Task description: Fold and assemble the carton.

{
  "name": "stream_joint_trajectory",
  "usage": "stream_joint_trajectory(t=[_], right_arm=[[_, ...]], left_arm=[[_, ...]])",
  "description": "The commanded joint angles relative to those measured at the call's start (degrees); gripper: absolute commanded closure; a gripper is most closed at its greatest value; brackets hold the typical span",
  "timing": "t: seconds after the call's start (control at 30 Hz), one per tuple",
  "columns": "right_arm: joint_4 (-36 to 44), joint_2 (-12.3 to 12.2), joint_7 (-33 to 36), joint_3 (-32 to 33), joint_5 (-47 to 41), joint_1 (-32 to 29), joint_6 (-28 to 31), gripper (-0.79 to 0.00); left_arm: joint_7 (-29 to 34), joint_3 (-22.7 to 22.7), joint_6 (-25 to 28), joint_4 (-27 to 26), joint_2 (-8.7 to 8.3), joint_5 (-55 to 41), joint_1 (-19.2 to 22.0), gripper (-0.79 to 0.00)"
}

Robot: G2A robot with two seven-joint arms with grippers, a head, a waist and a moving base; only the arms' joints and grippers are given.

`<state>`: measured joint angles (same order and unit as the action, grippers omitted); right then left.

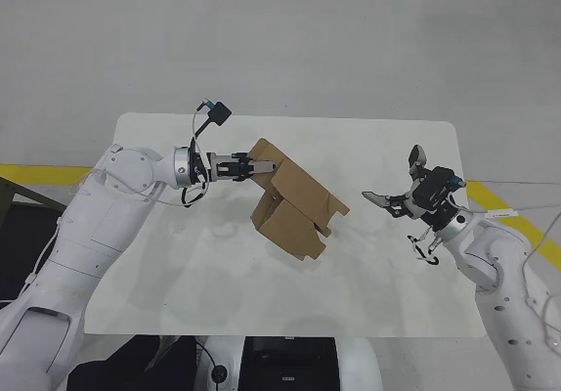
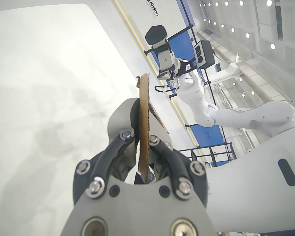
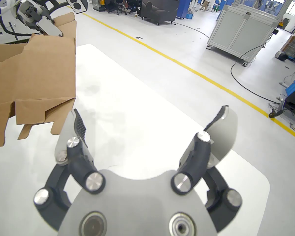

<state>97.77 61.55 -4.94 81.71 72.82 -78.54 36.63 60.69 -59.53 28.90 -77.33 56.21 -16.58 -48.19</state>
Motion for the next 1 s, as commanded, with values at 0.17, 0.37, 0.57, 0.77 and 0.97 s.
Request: stream_joint_trajectory(t=[0.17,0.37,0.57,0.77,0.97], right_arm=[[-1.94,-0.03,0.84,-1.49,-2.40,0.71,5.23,-0.785],[-9.80,0.08,1.32,-3.69,-11.46,5.08,15.45,-0.785],[-16.53,0.06,6.17,-8.33,-26.18,8.20,21.37,-0.785],[-23.33,-0.73,26.04,-17.76,-55.16,13.57,21.37,-0.785],[-27.01,-1.55,48.78,-24.83,-80.24,19.70,19.41,-0.785]], left_arm=[[-1.45,-0.14,-0.89,-0.49,0.02,0.40,-0.69,0.000],[1.04,1.52,-1.71,1.56,0.66,1.02,2.30,0.000],[3.60,5.02,1.62,5.87,2.16,-0.05,6.58,0.000],[6.21,7.66,5.88,10.29,3.48,-0.71,10.34,0.000],[7.26,10.24,7.43,13.29,4.61,-0.49,13.51,0.000]])
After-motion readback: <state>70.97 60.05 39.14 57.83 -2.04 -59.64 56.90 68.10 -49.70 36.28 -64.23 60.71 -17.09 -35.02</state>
